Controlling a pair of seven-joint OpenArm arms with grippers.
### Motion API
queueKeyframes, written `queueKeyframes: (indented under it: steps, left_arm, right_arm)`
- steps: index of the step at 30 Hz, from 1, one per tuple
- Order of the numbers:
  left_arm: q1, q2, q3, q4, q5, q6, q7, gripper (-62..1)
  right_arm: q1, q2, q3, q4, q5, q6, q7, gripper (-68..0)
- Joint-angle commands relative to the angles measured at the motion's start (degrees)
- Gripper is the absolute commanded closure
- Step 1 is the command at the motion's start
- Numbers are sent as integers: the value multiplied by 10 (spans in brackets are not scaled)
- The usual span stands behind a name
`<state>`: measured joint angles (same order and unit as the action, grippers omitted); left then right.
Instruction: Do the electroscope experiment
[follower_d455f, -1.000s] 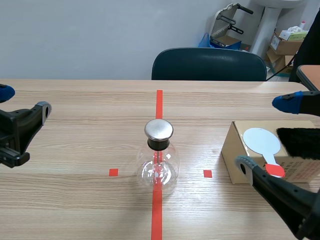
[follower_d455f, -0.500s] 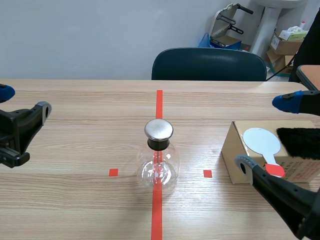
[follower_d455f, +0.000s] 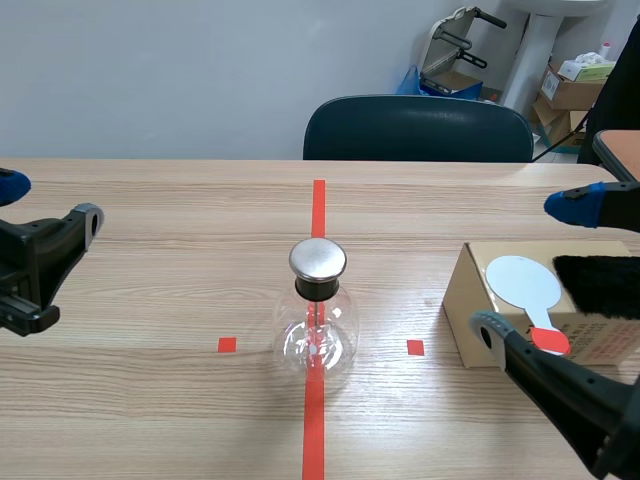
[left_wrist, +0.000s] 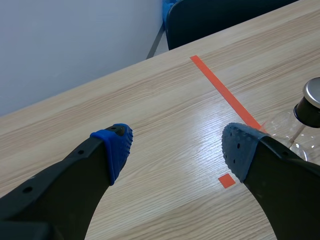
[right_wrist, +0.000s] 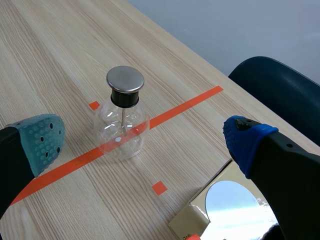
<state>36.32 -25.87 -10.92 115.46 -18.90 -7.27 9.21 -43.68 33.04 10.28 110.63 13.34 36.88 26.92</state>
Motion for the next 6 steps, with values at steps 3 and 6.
queueKeyframes:
  steps: [3,6]
  left_arm:
    - [-3,3,0,8,0,1,-6,-407]
    - [-3,3,0,8,0,1,-6,-407]
  right_arm:
    - [7,6,3,4,8,0,9,-679]
    - [7,6,3,4,8,0,9,-679]
